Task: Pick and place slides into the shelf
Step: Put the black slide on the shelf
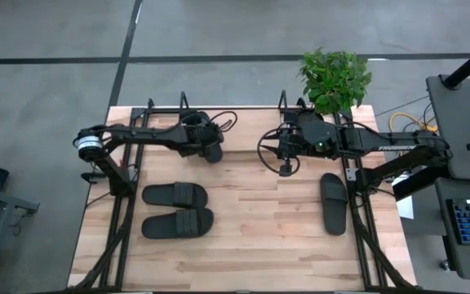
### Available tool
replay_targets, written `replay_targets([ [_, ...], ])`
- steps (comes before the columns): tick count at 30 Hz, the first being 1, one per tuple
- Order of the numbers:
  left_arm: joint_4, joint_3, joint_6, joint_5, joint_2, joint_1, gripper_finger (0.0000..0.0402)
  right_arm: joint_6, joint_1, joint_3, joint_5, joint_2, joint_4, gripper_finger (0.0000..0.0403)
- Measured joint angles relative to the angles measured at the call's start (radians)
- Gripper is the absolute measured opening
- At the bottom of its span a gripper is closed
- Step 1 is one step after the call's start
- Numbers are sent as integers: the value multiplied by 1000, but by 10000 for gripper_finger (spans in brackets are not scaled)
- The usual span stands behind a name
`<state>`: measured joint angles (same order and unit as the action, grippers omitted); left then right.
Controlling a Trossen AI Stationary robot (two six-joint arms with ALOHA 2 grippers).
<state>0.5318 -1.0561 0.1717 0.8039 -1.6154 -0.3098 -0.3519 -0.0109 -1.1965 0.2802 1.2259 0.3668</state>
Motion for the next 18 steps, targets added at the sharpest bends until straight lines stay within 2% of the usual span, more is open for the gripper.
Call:
replay_targets([
  [9,0,0,42,-14,-2,-38,238,0,0,0,0,0,0,84],
  [13,-1,1,49,-20,-3,-45,208,0,0,0,0,0,0,84],
  [18,-1,1,92,-25,-3,-51,151,0,0,0,0,0,0,84],
])
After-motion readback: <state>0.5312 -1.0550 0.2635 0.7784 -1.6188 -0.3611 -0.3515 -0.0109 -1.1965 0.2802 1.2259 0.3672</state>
